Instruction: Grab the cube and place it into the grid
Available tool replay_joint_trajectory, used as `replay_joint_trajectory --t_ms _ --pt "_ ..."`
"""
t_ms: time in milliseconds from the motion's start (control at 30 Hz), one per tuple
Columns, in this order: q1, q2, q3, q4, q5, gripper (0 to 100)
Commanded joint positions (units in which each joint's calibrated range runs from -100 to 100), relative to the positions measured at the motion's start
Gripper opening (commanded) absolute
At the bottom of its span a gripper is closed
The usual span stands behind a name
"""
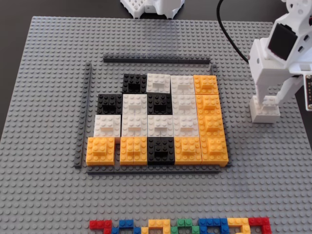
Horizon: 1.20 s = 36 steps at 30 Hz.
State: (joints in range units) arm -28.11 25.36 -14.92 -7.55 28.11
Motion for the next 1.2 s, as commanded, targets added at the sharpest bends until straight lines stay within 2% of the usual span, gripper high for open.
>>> replay_joint_trajectory --t_ms 0,767,1167 --pt "-0.07 -1.2 -1.17 -0.22 -0.2 3" --pt "-1.62 -21.23 -11.77 8.57 3.22 2" --pt "4.13 -37.91 -1.08 9.35 8.64 2"
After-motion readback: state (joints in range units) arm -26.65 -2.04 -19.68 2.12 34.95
